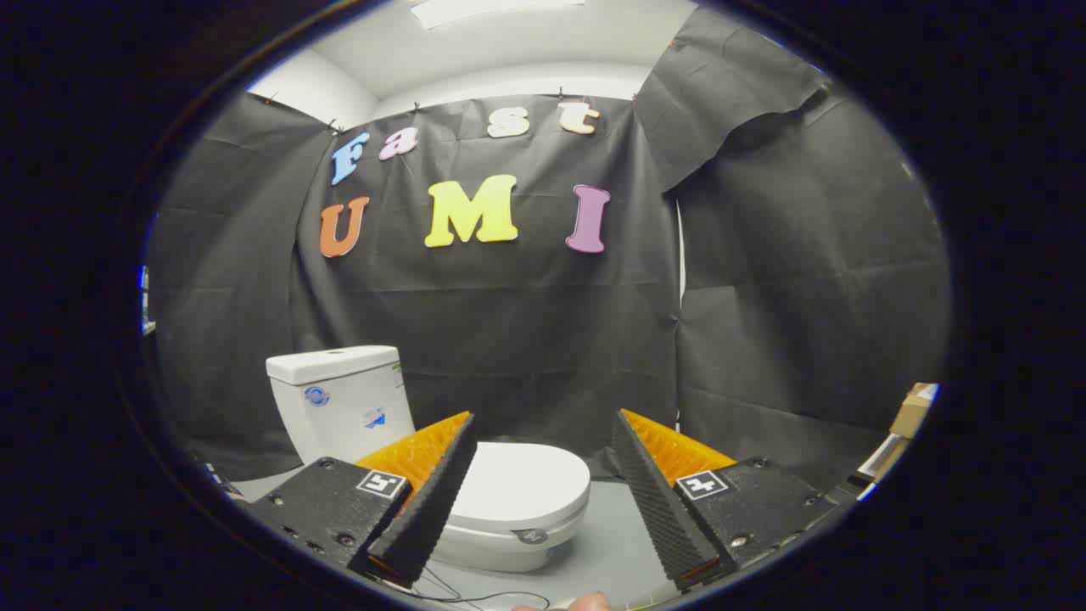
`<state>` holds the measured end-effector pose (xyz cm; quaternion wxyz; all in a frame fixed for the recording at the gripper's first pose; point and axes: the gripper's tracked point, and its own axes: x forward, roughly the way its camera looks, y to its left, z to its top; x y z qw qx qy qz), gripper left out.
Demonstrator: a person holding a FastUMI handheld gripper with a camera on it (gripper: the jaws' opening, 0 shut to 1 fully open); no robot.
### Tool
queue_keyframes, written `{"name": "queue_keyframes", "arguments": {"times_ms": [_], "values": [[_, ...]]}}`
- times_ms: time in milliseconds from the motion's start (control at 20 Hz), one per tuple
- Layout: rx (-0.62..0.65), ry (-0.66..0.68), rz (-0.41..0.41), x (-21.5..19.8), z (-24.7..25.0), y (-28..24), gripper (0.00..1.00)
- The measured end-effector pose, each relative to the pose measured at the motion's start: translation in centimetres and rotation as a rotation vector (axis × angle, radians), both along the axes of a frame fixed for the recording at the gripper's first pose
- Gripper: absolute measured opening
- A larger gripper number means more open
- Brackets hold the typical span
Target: Open the toilet lid.
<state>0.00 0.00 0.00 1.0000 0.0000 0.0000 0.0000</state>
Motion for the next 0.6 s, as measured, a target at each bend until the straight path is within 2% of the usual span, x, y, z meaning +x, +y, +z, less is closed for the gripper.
{"name": "queue_keyframes", "arguments": {"times_ms": [600], "values": [[-0.013, -0.001, -0.004, 0.06, -0.06, -0.01, 1.0]]}}
